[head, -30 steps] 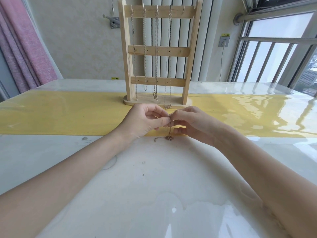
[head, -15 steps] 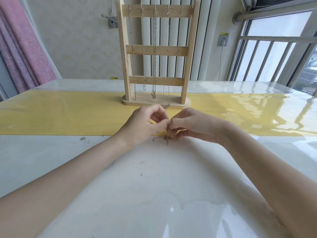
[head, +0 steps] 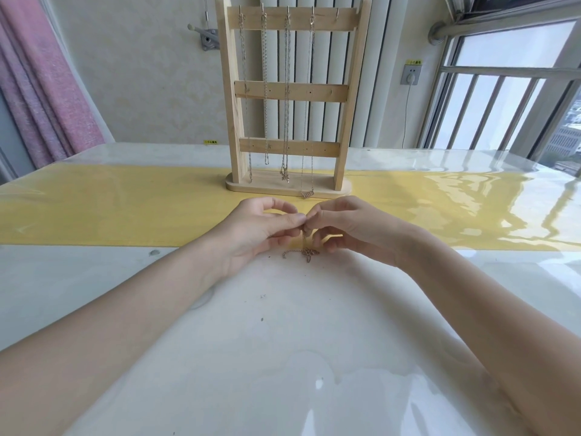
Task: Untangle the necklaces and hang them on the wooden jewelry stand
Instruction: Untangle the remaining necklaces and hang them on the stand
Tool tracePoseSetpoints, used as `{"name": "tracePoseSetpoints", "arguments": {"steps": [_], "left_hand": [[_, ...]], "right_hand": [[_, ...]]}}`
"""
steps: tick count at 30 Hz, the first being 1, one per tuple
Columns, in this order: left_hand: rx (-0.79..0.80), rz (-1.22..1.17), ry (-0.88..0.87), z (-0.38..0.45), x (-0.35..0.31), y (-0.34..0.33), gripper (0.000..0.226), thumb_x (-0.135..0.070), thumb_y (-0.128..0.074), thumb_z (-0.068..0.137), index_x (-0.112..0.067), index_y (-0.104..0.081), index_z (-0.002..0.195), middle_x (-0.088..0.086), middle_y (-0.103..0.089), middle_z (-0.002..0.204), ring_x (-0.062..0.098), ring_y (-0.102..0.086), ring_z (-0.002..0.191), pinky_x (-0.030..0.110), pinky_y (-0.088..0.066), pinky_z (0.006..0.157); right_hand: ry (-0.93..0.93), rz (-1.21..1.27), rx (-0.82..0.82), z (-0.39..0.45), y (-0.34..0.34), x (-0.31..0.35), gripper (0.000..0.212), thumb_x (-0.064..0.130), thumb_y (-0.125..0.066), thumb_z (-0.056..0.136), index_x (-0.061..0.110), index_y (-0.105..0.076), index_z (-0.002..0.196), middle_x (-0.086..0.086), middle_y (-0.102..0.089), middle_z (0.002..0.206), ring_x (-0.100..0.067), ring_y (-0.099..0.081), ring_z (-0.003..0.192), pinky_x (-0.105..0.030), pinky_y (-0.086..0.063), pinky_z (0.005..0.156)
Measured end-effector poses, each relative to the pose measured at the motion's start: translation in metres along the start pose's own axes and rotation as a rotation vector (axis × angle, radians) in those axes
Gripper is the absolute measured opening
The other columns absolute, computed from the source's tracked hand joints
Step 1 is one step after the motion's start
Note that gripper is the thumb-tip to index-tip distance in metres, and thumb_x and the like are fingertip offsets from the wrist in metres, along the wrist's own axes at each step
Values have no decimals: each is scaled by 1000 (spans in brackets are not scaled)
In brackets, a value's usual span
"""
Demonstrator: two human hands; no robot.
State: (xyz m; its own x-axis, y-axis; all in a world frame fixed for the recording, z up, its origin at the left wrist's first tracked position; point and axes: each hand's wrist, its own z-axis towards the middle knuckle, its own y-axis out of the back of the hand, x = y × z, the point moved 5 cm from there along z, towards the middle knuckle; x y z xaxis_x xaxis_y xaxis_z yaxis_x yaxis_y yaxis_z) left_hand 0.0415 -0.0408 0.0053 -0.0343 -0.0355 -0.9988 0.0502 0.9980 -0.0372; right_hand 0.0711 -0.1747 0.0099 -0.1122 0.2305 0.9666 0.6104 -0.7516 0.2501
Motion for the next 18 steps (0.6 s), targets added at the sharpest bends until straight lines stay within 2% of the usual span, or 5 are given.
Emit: {"name": "tracePoseSetpoints", "arguments": {"steps": [7,12,18], "left_hand": [[-68,84,-107,0,-8,1,9,-10,-67,84,-13,-59,82,0,-63,66,2,-57,53,13,-49,56],[-92,76,-121,-1,-10,3,9,-9,-67,84,-11,-59,81,-2,-64,61,2,-56,52,13,-48,54],[-60,91,-92,-2,-9,3,8,-11,-68,83,-11,-60,85,0,-64,65,4,-59,57,15,-51,59]], "right_hand": [[7,-19,-60,1,0,1,19,10,-54,92,8,-61,74,-2,-59,75,-13,-55,64,-25,-41,60],[31,61,-92,1,5,1,12,13,-61,90,6,-67,82,0,-65,79,-11,-55,65,-23,-42,63],[26,47,-105,0,4,1,13,8,-66,85,5,-65,72,2,-62,66,-9,-52,62,-23,-40,63]]}}
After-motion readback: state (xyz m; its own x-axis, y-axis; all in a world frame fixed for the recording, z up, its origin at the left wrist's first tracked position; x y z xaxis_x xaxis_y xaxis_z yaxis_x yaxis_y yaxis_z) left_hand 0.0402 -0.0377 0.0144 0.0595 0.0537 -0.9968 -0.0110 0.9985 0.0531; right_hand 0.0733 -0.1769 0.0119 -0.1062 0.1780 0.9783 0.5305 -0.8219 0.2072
